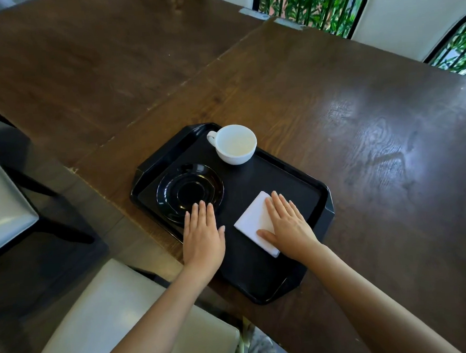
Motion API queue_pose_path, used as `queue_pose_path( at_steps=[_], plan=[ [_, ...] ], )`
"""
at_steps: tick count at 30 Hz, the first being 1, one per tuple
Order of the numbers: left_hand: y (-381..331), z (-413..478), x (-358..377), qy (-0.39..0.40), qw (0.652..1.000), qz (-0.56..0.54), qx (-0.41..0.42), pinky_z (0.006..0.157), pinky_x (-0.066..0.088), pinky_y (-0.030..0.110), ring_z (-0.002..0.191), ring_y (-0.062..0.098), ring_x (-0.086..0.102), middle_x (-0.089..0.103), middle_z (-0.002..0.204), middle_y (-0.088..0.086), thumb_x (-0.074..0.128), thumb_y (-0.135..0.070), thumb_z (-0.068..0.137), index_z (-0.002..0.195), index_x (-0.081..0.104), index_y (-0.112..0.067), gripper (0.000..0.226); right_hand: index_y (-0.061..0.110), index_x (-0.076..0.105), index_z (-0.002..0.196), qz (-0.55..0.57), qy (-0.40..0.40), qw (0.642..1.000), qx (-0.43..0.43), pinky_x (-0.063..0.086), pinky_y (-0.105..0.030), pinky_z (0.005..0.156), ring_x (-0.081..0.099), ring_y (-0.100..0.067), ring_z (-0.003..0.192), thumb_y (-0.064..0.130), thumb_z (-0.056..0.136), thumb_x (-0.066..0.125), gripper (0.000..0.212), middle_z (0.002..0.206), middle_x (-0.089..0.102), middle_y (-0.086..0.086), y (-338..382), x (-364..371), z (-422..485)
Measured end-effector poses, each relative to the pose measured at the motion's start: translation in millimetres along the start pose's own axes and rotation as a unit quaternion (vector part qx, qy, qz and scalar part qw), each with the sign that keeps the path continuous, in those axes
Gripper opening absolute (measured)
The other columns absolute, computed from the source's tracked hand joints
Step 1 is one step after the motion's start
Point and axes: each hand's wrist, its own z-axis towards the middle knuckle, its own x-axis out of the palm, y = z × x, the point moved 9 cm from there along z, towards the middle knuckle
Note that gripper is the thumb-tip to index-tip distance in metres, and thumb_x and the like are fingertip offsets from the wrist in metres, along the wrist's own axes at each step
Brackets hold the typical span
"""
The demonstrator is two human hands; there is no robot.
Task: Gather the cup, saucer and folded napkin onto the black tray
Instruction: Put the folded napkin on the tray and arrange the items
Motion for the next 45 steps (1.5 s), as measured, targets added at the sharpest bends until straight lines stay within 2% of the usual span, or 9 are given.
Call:
queue_pose_path(
  at_steps=[7,10,15,19,29,34,38,41,45],
  plan=[
    [-4.8,-8.6,-0.7,-0.008,1.000,-0.004,0.012,0.119,-0.002,0.038,0.145,0.023,-0.005,0.001,0.158,0.011,0.032,-0.035,0.098,0.147,0.000,-0.009,0.064,0.010,-0.007,0.149,0.008,-0.010,1.000,-0.005,-0.006,-0.035,0.119,-0.013,-0.021,0.146,0.053,0.095,0.033,0.080,0.159,-0.013,-0.009,-0.5,1.4,-5.3],
    [-22.6,-17.2,-5.1,-0.042,0.996,-0.017,0.082,0.118,-0.006,0.036,0.145,0.021,-0.005,0.003,0.158,0.008,0.034,-0.030,0.098,0.148,0.004,-0.013,0.060,0.012,-0.006,0.149,0.012,-0.048,0.999,0.000,-0.007,-0.037,0.119,-0.012,-0.021,0.146,0.058,0.092,0.034,0.084,0.159,-0.012,-0.008,-2.8,-4.7,-9.3],
    [-53.7,-37.7,16.9,0.001,0.982,-0.032,0.188,0.116,-0.009,0.031,0.146,0.020,-0.002,0.008,0.158,0.006,0.032,-0.025,0.099,0.148,0.015,-0.015,0.052,0.008,-0.008,0.148,-0.015,-0.044,0.999,0.015,-0.009,-0.039,0.117,-0.011,-0.024,0.146,0.072,0.083,0.036,0.101,0.159,-0.010,-0.010,-6.7,5.7,-23.2],
    [-50.5,-38.1,31.2,0.026,0.985,-0.041,0.166,0.118,0.000,0.030,0.146,0.017,-0.002,0.001,0.159,0.004,0.028,-0.023,0.101,0.148,0.007,-0.016,0.053,0.007,-0.007,0.149,-0.039,-0.028,0.999,0.025,-0.009,-0.041,0.116,-0.011,-0.026,0.146,0.071,0.081,0.042,0.106,0.159,-0.010,-0.011,-9.1,13.6,-25.0],
    [-55.5,-31.2,29.7,0.062,0.986,-0.044,0.148,0.117,0.007,0.031,0.145,0.021,0.009,0.009,0.158,0.008,0.035,-0.022,0.099,0.146,0.018,-0.012,0.051,0.008,-0.004,0.149,-0.026,-0.007,0.999,0.026,-0.005,-0.042,0.118,-0.007,-0.026,0.147,0.071,0.078,0.048,0.109,0.160,-0.006,-0.011,-9.2,14.9,-18.9],
    [-55.8,-23.3,20.8,0.114,0.985,-0.044,0.121,0.108,0.031,0.038,0.140,0.023,0.020,0.023,0.154,0.005,0.041,-0.018,0.095,0.140,0.031,-0.013,0.046,0.012,-0.004,0.150,0.030,0.031,0.998,0.036,-0.005,-0.042,0.118,-0.008,-0.023,0.147,0.071,0.079,0.046,0.105,0.160,-0.007,-0.007,-10.2,10.8,-21.2],
    [-65.2,-11.2,1.3,0.177,0.977,0.002,0.120,0.104,0.036,0.041,0.129,0.028,0.035,0.040,0.141,0.009,0.041,-0.013,0.091,0.132,0.040,-0.009,0.041,0.015,-0.001,0.151,0.078,0.053,0.994,0.046,0.002,-0.044,0.119,-0.005,-0.025,0.147,0.065,0.085,0.044,0.094,0.160,-0.005,-0.008,-11.7,-6.8,-27.1],
    [-76.6,-9.7,-24.3,0.231,0.964,0.049,0.118,0.100,0.039,0.037,0.123,0.032,0.045,0.050,0.135,0.014,0.044,-0.021,0.090,0.126,0.047,-0.008,0.038,0.014,0.003,0.151,0.082,0.099,0.989,0.070,0.006,-0.047,0.119,-0.001,-0.027,0.147,0.068,0.085,0.040,0.093,0.160,-0.002,-0.009,-22.5,-30.0,-38.6],
    [-94.9,-23.4,-80.8,0.285,0.947,0.098,0.112,0.111,0.029,0.036,0.136,0.025,0.033,0.032,0.151,0.006,0.045,-0.043,0.092,0.144,0.028,-0.016,0.061,0.017,0.007,0.151,0.010,0.174,0.983,0.064,0.015,-0.045,0.116,0.014,-0.026,0.146,0.078,0.080,0.030,0.097,0.160,0.010,-0.004,-25.3,-81.1,-72.9]
  ],
)
